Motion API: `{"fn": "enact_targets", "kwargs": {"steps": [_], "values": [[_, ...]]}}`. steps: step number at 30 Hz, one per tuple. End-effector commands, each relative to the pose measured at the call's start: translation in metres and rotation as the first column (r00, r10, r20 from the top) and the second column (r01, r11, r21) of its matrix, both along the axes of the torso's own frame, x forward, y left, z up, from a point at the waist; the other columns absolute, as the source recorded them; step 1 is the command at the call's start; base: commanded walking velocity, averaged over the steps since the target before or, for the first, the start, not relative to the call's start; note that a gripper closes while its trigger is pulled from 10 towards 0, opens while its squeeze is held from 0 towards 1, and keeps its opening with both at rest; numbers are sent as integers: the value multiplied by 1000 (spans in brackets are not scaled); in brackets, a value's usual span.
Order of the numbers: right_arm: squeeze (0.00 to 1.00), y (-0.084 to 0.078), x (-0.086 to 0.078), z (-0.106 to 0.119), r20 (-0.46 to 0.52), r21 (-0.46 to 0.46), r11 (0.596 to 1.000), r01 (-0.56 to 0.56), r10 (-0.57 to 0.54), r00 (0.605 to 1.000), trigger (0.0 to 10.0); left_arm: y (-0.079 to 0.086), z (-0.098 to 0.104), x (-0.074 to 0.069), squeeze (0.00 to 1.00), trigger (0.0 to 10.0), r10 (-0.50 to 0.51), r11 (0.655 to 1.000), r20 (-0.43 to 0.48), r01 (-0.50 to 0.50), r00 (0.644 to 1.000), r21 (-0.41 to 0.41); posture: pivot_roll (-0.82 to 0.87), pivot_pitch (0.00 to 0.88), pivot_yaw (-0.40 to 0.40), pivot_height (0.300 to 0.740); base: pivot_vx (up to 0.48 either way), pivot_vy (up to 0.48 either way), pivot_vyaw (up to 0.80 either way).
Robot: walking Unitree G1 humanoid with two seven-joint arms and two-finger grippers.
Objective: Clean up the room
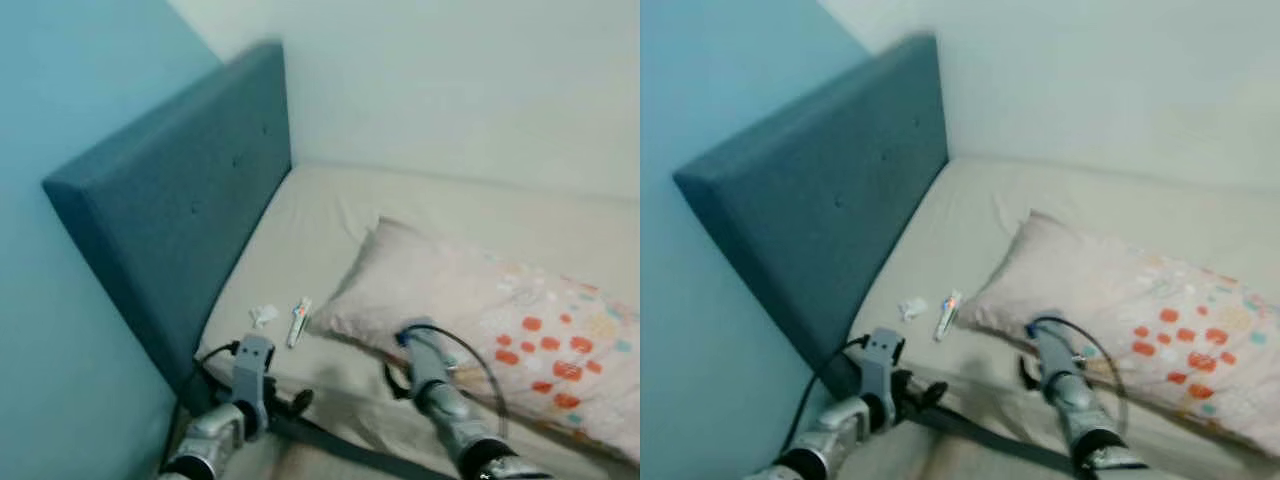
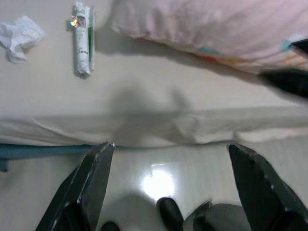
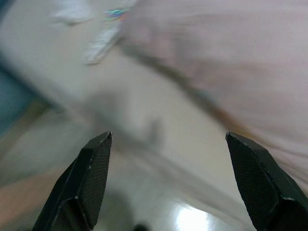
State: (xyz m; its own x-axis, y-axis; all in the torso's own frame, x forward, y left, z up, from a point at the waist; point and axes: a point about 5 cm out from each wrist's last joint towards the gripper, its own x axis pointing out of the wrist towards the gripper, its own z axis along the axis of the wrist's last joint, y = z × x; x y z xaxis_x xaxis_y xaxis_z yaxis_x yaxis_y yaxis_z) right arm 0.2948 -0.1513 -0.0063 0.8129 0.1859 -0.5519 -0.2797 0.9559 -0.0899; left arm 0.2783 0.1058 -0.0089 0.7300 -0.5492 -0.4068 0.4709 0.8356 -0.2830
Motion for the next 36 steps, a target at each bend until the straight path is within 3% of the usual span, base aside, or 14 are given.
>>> {"fn": "enact_targets", "kwargs": {"steps": [1,5,9,15,27,32,36], "values": [[0,0,-4,-4,-22,-16,998,-64,63,998,10000,-5,-2,-2,0,10000,-27,999,-2,27,1000,30,-74,66,65,740,0,0,0],[0,12,-8,-6,-34,18,991,-134,135,990,10000,-5,-1,-1,0,10000,-20,999,5,19,1000,49,-75,71,62,740,0,0,0],[0,14,-8,-6,-34,32,989,-143,144,989,10000,-5,0,1,0,10000,-11,999,11,10,1000,52,-74,72,62,740,0,0,0],[0,7,-1,0,-27,75,996,-53,55,998,10000,-9,9,9,0,10000,-3,999,59,1,998,32,-74,76,63,720,0,0,0],[0,-2,19,21,62,125,992,13,-20,998,10000,-22,32,26,0,10000,-34,999,183,31,982,18,-74,81,68,675,0,0,0],[0,1,20,24,73,130,991,-6,-3,997,10000,-23,36,28,0,10000,-35,999,201,32,979,16,-72,83,68,655,0,0,0],[0,-9,18,19,40,42,998,41,-42,998,10000,-24,37,29,0,10000,-39,999,211,39,977,8,-73,84,67,640,0,0,0]]}}
